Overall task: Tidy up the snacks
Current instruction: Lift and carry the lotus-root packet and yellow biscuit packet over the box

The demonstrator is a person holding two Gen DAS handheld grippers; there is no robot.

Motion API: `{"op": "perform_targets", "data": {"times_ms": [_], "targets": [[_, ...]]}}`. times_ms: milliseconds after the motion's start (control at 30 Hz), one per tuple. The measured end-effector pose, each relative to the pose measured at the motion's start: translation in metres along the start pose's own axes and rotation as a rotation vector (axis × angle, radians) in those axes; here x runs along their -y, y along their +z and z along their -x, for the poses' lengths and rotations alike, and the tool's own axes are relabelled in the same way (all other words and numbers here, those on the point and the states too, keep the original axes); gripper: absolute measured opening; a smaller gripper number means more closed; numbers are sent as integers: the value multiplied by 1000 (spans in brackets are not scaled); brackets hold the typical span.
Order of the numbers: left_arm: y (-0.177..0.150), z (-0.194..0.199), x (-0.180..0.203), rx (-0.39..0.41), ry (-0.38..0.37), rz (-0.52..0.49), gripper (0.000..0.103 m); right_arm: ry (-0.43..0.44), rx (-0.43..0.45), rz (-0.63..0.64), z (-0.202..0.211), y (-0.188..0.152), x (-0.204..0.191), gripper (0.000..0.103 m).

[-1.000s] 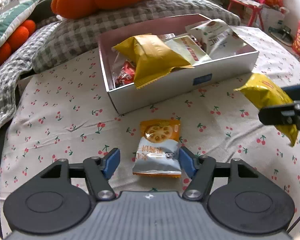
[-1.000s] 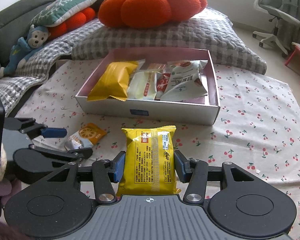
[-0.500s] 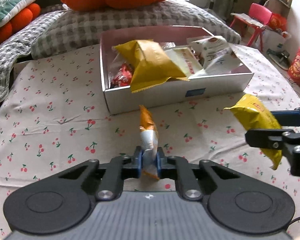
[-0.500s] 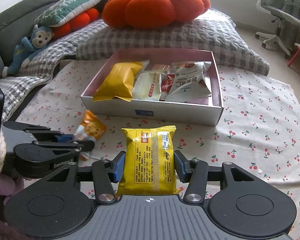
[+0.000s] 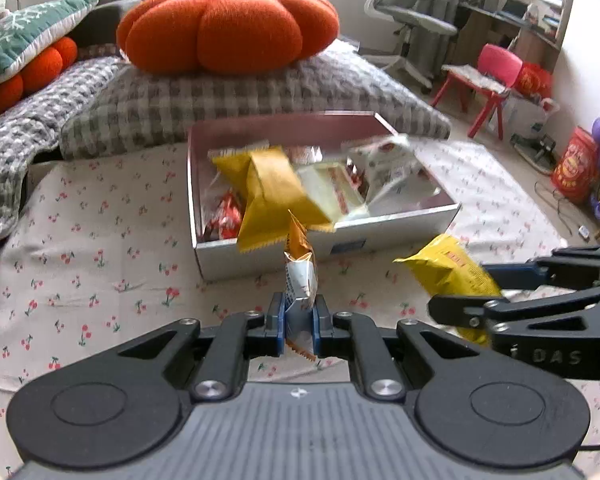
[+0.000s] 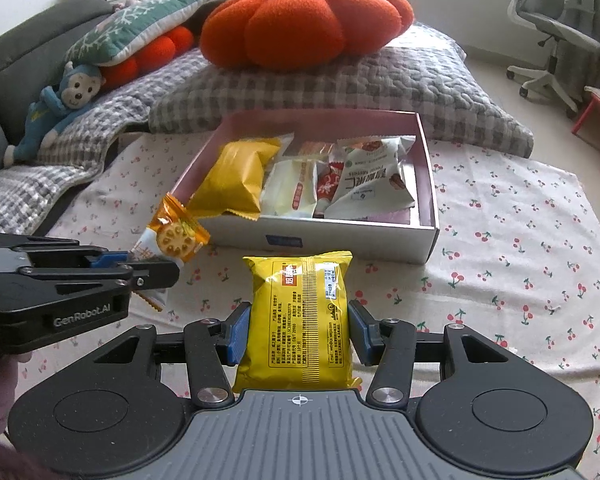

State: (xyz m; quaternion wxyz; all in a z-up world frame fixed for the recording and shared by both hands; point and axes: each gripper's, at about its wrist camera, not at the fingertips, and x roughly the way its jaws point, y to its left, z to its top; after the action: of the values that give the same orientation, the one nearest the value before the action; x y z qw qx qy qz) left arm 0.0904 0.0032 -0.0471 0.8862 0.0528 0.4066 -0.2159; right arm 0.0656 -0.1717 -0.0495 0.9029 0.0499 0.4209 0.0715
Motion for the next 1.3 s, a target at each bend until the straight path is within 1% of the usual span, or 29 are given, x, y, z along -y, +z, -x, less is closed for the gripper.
{"op": "perform_targets", "data": {"times_ms": [167, 267, 467, 600, 733, 967, 1300], "targets": [[16, -2, 5, 37, 13, -13, 11, -1, 28, -21, 1, 20, 5, 49], [31, -9, 4, 54, 10, 2, 11, -15, 45, -27, -4, 35, 12, 49], [61, -32, 5, 75, -3, 24, 11, -21, 87, -54, -19, 69, 32, 49], [73, -48, 3, 76, -5, 46, 11, -23, 109, -70, -33, 92, 44, 49], [80, -60, 1, 79, 2, 40, 11, -26, 107, -80, -52, 108, 54, 50], [91, -77, -6, 68, 3, 73, 11, -56, 97, -117, -76, 121, 67, 50], [98, -95, -4, 56, 20, 68, 12, -86, 92, -158, -96, 130, 82, 50]]}}
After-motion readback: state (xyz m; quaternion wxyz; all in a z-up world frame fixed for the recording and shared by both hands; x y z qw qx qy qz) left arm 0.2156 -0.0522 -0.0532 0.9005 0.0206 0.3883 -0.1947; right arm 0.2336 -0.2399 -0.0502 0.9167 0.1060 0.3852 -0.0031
